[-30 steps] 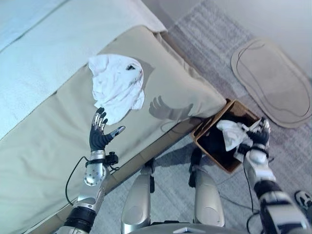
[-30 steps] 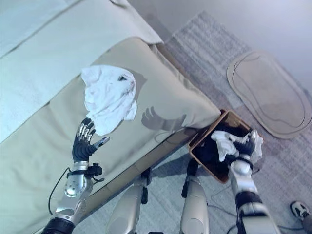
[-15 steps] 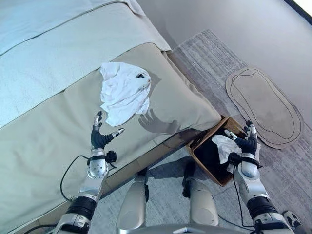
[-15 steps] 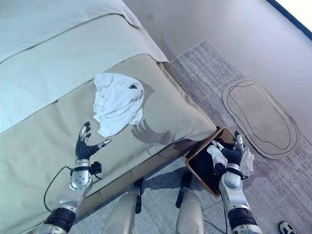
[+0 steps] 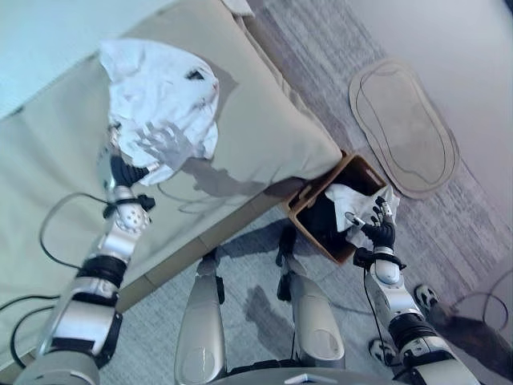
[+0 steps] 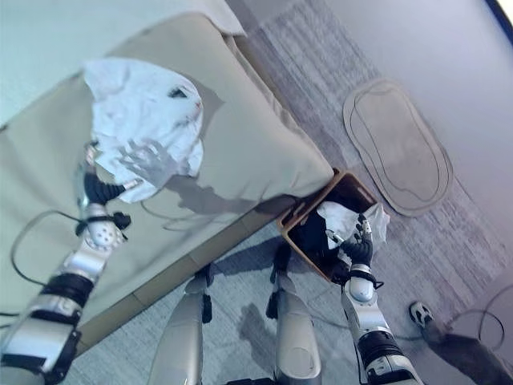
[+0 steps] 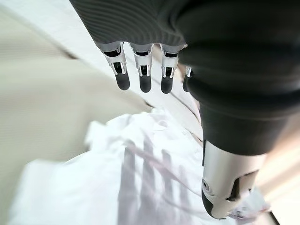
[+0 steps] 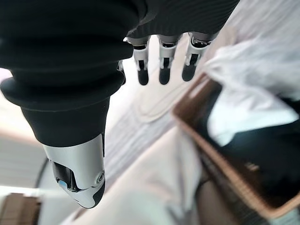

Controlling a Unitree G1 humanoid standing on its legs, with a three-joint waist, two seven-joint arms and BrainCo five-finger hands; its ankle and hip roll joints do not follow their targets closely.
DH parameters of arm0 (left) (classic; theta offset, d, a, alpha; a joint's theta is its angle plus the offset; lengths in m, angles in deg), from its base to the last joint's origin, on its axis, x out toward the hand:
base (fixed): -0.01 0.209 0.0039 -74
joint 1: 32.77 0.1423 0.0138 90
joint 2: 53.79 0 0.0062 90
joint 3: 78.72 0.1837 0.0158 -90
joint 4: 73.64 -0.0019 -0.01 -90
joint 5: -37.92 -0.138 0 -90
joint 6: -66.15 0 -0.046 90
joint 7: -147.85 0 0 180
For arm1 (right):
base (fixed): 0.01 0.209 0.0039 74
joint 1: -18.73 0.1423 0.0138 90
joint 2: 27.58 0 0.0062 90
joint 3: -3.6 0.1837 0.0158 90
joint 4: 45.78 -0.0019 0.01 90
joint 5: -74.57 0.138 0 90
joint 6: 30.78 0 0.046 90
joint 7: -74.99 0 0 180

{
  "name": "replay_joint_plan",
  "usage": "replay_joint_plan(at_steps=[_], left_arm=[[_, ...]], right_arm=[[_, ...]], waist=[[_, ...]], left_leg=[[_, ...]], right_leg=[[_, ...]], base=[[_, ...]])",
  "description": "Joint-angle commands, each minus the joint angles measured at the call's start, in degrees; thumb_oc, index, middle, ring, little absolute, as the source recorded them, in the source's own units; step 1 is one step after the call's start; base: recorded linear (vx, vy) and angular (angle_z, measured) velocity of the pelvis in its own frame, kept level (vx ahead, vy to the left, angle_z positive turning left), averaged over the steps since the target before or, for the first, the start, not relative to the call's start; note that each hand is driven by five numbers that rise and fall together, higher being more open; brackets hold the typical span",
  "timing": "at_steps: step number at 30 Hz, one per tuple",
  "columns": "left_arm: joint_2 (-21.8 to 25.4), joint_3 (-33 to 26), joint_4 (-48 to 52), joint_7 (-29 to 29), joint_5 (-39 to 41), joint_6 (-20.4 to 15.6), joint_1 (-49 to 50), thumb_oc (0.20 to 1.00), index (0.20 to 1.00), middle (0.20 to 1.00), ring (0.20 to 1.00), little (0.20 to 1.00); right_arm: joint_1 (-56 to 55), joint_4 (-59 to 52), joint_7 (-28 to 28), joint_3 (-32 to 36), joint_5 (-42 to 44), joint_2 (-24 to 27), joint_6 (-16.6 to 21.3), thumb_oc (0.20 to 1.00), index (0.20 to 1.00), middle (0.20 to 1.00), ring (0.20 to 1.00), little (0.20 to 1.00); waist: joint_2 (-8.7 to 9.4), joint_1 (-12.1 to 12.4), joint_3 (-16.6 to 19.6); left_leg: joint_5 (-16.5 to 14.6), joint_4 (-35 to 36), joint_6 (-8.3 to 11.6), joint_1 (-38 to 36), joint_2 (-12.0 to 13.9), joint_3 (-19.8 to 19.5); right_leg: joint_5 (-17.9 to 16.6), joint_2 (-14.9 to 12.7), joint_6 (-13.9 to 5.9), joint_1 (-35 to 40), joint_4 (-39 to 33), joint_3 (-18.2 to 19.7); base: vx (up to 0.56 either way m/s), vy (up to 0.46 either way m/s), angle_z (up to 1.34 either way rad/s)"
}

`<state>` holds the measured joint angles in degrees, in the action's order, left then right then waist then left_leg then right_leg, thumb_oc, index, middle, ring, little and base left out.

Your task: Pick up clothes into the bucket

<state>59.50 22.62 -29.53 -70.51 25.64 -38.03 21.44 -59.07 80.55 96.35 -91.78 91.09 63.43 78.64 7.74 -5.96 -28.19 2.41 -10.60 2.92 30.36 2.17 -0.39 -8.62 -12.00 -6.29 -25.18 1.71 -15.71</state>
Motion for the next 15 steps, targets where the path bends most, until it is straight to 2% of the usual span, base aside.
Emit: replay_joint_plan(at_steps=[1,5,7,11,15], left_arm=[[2.26,0.00,-2.75,-2.44,-4.91,0.39,-2.27,1.000,1.000,1.000,1.000,1.000],[4.77,1.98,-3.46,-1.32,-7.08,0.22,-3.97,1.000,1.000,1.000,1.000,1.000],[5.45,3.69,-5.87,-0.93,-9.03,1.45,-5.38,1.000,1.000,1.000,1.000,1.000],[6.36,8.43,-14.68,0.41,-14.01,7.49,-11.79,1.000,1.000,1.000,1.000,1.000],[7.15,9.81,-20.72,1.03,-15.63,9.22,-15.58,1.000,1.000,1.000,1.000,1.000]], right_arm=[[-1.88,-3.84,-0.55,1.15,1.65,4.13,3.56,1.000,1.000,1.000,1.000,1.000],[-2.61,-5.33,-1.78,1.52,2.35,5.41,4.39,1.000,1.000,1.000,1.000,1.000],[-3.01,-5.95,-2.36,1.70,2.34,5.73,4.67,1.000,1.000,1.000,1.000,1.000],[-3.46,-6.32,-3.44,1.58,2.47,6.43,4.64,1.000,1.000,1.000,1.000,1.000],[-3.83,-7.24,-4.93,1.51,3.15,7.15,4.75,1.000,1.000,1.000,1.000,1.000]], waist=[[0.00,-0.96,0.47],[-0.26,-2.10,0.12],[-0.30,-2.76,0.08],[-0.14,-4.41,0.56],[-0.19,-5.66,1.54]], left_leg=[[-1.75,-4.41,0.42,2.18,1.86,2.16],[-1.87,-5.14,0.42,4.73,1.75,2.54],[-1.86,-5.72,0.46,6.11,1.76,2.77],[-2.09,-6.62,0.42,8.71,1.83,3.25],[-2.19,-7.23,0.39,10.98,1.81,3.45]], right_leg=[[1.45,-5.26,-5.34,2.20,5.14,2.02],[0.90,-5.24,-5.46,-0.69,5.29,3.14],[0.50,-5.30,-5.59,-1.95,5.22,3.49],[-0.32,-5.35,-5.95,-5.15,5.30,4.69],[-0.77,-5.29,-6.17,-7.23,5.17,5.18]], base=[[-0.03,0.037,-0.13],[-0.04,0.046,-0.12],[-0.03,0.039,-0.08],[-0.02,0.042,-0.13],[0.00,0.015,-0.09]])
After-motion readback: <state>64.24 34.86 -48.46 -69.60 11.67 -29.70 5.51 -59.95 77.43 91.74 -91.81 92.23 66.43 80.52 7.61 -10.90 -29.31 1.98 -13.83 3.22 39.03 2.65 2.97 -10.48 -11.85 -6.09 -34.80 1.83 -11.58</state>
